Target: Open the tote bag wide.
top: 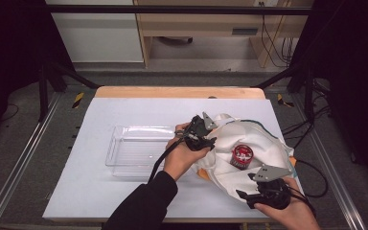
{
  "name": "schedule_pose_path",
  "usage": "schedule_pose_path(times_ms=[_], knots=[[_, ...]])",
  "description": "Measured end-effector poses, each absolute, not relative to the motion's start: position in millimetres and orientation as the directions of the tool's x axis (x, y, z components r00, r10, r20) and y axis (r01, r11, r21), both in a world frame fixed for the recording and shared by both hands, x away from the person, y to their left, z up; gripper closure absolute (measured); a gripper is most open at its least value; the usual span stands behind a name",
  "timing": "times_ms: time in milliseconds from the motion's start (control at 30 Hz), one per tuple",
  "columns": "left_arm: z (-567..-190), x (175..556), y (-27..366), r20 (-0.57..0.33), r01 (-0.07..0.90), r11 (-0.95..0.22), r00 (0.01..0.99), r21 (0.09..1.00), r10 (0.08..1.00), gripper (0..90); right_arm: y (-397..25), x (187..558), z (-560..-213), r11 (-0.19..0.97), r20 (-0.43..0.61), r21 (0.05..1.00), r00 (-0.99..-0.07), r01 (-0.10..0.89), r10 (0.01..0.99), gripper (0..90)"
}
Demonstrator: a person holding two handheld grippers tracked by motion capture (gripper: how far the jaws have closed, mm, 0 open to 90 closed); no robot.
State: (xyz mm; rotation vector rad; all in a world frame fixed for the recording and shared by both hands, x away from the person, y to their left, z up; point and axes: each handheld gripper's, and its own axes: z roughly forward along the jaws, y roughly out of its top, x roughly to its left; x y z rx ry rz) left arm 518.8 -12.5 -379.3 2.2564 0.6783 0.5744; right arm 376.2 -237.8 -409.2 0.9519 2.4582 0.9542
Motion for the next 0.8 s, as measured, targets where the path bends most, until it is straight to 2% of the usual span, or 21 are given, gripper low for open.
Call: schedule_pose_path(times_ms=[267,367,533,800], knots=[[-373,512,-3,0.198,0.298,-0.604,0.761,0.739,0.618,34.9,-247,389,-402,0.533,-0.063,0.669,-0.675,0.518,0.735,23.9],[-371,509,2,0.205,0.299,-0.603,0.753,0.740,0.625,24.5,-248,393,-396,0.535,-0.073,0.664,-0.668,0.521,0.741,23.2],[-367,501,15,0.169,0.311,-0.572,0.754,0.759,0.634,17.5,-248,401,-384,0.542,-0.087,0.660,-0.664,0.520,0.743,20.5],[-367,488,45,0.149,0.316,-0.555,0.756,0.770,0.637,12.7,-248,415,-371,0.552,-0.116,0.655,-0.653,0.516,0.748,13.8]])
